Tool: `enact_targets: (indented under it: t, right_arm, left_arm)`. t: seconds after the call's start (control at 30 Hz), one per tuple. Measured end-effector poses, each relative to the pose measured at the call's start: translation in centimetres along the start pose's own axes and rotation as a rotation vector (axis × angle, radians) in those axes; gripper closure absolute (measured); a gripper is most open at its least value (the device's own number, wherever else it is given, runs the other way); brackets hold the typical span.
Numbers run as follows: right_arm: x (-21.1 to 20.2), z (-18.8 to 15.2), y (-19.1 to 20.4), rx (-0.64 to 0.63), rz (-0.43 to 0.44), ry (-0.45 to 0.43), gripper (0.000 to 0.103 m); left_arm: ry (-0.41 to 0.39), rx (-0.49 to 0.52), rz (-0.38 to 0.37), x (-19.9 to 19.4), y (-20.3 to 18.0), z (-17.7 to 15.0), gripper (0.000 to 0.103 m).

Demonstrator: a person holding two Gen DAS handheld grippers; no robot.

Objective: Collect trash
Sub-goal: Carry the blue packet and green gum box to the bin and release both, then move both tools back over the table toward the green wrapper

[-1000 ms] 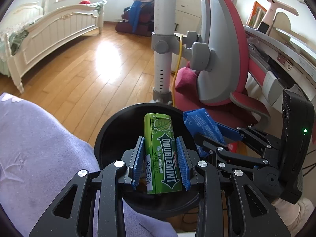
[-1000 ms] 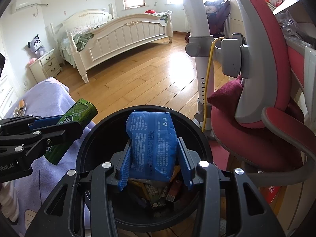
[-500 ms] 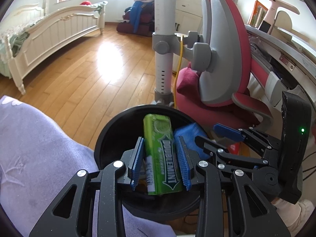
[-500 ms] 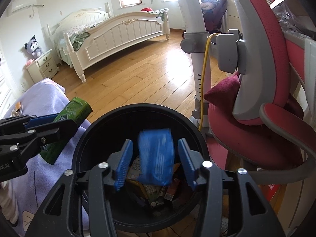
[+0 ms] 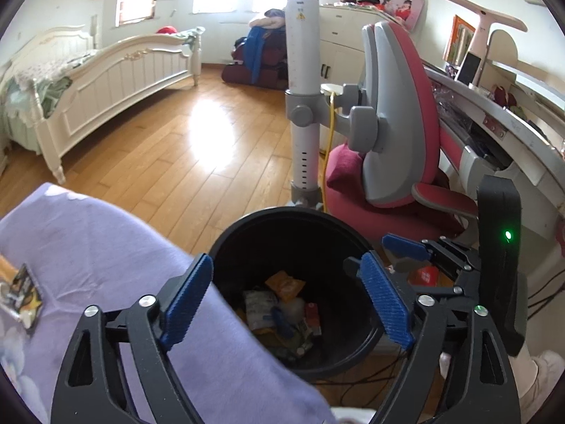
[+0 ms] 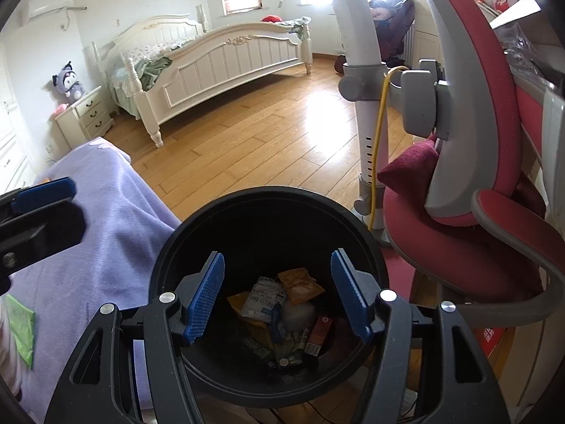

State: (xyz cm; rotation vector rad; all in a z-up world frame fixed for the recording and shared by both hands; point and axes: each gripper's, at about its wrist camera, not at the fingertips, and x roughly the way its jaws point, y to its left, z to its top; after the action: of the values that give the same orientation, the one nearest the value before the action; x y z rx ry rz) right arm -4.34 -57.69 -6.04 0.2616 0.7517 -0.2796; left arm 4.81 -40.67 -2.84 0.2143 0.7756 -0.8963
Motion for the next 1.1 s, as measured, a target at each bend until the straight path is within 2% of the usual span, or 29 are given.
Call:
enact_targets:
  t: [0.1,0.23,0.33,0.4,0.43,0.57,0.73,0.77,0.8,0.83,0.87,0.9,1.0,1.1]
  right_arm:
    - [-0.4,0.3,1.0,-0.015,0.028,-0.005,0.04]
    - [-0.7,0.7,3.2,-0.054,0.091,0.001,0.04]
    - [-0.9,1.4,5.6,-0.105,0.162,0.009,0.04]
    - [-1.1,1.9,7.6,-0.15,0.211,0.011,0.033]
    - [-1.3,2.2,8.7,-0.167,0.234,0.009,0.028]
    - [-1.3,3.5,13.0,-0.225,0.338,0.035,0.028]
    - [-0.7,5.4,19.5,-0.305,0.473,0.09,0.027]
    - [-0.6,5.8,21.0,-0.33,0.487,0.095,0.026]
    - [-0.5,6.1,22.3,-0.357,0.497,0.098,0.025]
    - [-0.2,6.6,23.7,-0.385,0.515,0.1,0.025]
    - [0.1,7.0,24.9,-0.407,0.53,0.105,0.025]
    - [0.5,7.3,26.1,-0.425,0.533,0.112,0.025]
    - [2.6,8.3,29.5,-0.474,0.536,0.144,0.025]
    - [4.7,8.8,32.6,-0.528,0.543,0.183,0.026]
  left_arm:
    - [0.001,-0.007,0.011,-2.7,1.9,-1.5,0.011]
    - [0.034,0.037,0.018,-6.1,4.7,-4.4,0.01]
    - [0.073,0.124,-0.014,-8.7,6.7,-7.3,0.007]
    - [0.1,0.215,0.018,-9.8,7.4,-9.4,0.007]
    - [0.12,0.253,0.026,-10.2,7.7,-10.3,0.007]
    - [0.158,0.364,0.057,-11.2,8.6,-13.0,0.007]
    - [0.17,0.349,0.135,-9.7,10.2,-13.3,0.007]
    - [0.169,0.321,0.138,-9.4,10.8,-13.2,0.014]
    - [0.17,0.286,0.128,-9.1,11.3,-13.0,0.034]
    - [0.168,0.235,0.103,-9.0,12.1,-12.8,0.044]
    - [0.158,0.169,0.089,-8.8,12.9,-12.5,0.062]
    - [0.144,0.134,0.112,-9.0,13.7,-12.4,0.079]
    - [0.123,0.029,0.18,-9.7,16.1,-12.6,0.087]
    - [0.097,-0.076,0.249,-11.0,18.5,-13.5,0.091]
